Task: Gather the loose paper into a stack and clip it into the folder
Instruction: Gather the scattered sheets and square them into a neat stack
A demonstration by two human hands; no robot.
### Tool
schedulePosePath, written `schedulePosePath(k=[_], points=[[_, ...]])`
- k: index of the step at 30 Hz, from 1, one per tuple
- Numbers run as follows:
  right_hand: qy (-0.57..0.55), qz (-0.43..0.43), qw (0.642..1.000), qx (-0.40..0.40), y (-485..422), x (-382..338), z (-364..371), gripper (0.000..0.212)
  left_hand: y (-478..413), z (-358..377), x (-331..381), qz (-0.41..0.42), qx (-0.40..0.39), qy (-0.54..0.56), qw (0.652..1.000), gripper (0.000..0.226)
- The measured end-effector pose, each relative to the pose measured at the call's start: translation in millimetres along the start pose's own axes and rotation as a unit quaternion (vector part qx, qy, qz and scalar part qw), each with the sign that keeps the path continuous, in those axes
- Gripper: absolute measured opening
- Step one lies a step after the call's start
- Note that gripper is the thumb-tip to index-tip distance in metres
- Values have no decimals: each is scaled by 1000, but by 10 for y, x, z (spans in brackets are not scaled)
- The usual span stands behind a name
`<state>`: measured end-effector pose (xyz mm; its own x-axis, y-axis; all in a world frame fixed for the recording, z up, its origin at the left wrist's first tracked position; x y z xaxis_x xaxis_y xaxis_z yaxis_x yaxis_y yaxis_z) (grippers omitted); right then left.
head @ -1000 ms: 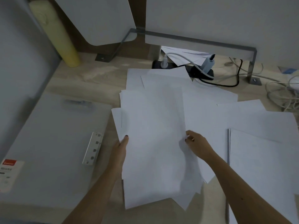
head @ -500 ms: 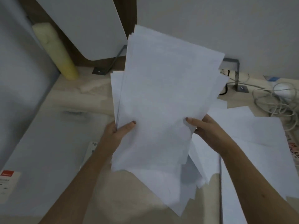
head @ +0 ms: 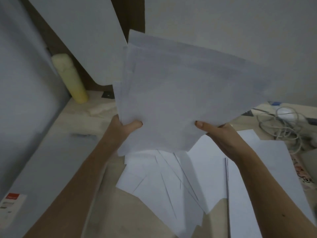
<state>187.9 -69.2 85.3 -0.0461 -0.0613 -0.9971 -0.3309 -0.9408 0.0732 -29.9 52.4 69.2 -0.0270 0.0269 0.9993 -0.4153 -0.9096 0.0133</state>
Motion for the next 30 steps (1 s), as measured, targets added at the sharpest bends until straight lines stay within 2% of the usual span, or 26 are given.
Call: schedulePosePath(k=[4, 7, 11, 14, 15, 17, 18, 21, 23, 27, 30], points=[[-33, -15, 999, 9, 9, -76, 52, 32, -25, 7, 18, 4, -3, -13, 1000, 18], [-43, -22, 999, 3, 48, -79, 59, 28, -16, -23, -42, 22, -13, -12, 1000, 22], [-35, 11, 999, -7, 110, 101, 88, 27, 90, -159, -304, 15, -20, -26, 999, 42], [-11, 48, 999, -7, 154, 313, 141, 28, 118, -197, -518, -24, -2, -37, 999, 34], [-3, 55, 998, 1, 162, 368, 163, 29, 116, -171, -546, -23, 3, -41, 999, 38], [-6, 59, 998, 20, 164, 407, 193, 28, 127, -78, -509, 5, -2, -53, 999, 68], [-17, 60, 998, 30, 159, 392, 191, 29, 124, -47, -481, 11, -2, -42, 999, 69], [-48, 59, 997, 28, 165, 330, 90, 23, 155, -29, -381, 24, -1, 24, 999, 44], [-53, 63, 997, 12, 219, 354, 8, 29, 191, -36, -414, 27, 3, 48, 998, 32], [-40, 123, 991, 22, 370, 681, 8, 55, 346, 99, -687, -54, 3, 32, 998, 29], [-60, 114, 991, 39, 417, 741, 30, 50, 392, 202, -744, -89, 25, 34, 995, 25]])
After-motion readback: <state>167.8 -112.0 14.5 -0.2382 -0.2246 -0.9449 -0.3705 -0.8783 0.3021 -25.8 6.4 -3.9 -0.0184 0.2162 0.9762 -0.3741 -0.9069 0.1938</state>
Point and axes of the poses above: each hand's wrist, its own y-axis away from the middle knuckle, its own z-axis out of the palm, x = y × z, the point moved 2 cm from there along -y, towards the middle knuckle, and after that the axes turned 1 degree about x, right-handed, at the moved point
